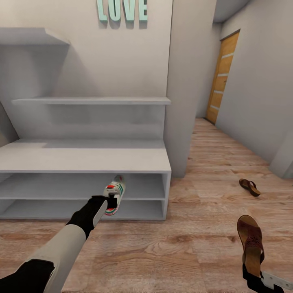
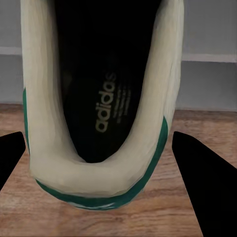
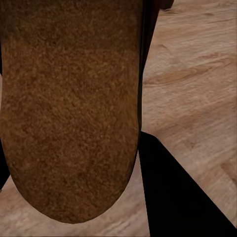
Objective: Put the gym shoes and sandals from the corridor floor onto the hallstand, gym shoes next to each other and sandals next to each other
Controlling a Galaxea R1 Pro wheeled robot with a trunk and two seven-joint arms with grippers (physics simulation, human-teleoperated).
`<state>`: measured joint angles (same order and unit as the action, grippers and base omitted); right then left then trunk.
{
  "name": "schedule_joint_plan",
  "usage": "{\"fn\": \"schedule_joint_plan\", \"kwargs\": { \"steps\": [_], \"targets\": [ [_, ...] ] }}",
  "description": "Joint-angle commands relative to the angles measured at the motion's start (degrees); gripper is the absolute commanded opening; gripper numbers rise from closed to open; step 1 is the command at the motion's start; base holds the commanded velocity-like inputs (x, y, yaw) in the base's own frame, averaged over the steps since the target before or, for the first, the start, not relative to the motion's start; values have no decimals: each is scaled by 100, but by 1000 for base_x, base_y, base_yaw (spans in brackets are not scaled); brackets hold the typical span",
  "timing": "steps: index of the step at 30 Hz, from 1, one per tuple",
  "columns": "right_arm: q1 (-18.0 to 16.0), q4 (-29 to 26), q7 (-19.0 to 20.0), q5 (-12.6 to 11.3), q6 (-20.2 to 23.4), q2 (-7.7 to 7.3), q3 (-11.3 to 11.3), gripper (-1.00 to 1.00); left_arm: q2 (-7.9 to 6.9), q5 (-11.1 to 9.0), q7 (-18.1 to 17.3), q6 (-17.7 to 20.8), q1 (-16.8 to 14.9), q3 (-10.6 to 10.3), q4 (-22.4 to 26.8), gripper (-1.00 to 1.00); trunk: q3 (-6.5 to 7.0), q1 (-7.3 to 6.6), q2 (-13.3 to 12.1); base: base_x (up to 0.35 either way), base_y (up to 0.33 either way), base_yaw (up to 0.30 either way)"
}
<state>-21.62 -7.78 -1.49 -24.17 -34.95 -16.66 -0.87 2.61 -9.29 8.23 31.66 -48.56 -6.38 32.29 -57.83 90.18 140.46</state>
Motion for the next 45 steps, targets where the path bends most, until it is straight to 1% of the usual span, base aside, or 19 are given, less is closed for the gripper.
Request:
{"fn": "schedule_joint_plan", "kwargs": {
  "steps": [1, 7, 12, 28, 33, 45],
  "targets": [
    [-4, -1, -9, -17, -11, -1, -10, -100, -6, -56, 46, 24, -3, -30, 9, -100, -30, 21, 44, 0, 0, 0],
    [-4, -2, -9, -17, -11, 3, -10, -100, -7, -56, 47, 20, 11, -30, 7, -100, -187, 150, 278, 0, 0, 0],
    [-2, -3, -9, -17, -11, 1, -10, -100, -11, -56, 47, 16, 25, -30, 6, -100, -342, 163, 285, 0, 0, 0],
    [-2, -1, -9, -17, -11, 3, -10, -100, -10, -61, 81, 1, 73, -34, 11, -100, -487, 163, 285, 19, 0, 0],
    [-3, 1, -9, -17, -11, 4, -10, -100, -12, -64, 90, -2, 74, -29, 14, -100, -513, 163, 285, 283, 0, 0],
    [-5, 4, -9, -16, -11, 5, -10, -100, -15, -65, 91, -2, 74, -21, 15, -100, -519, 163, 285, 335, 0, 0]
  ]
}}
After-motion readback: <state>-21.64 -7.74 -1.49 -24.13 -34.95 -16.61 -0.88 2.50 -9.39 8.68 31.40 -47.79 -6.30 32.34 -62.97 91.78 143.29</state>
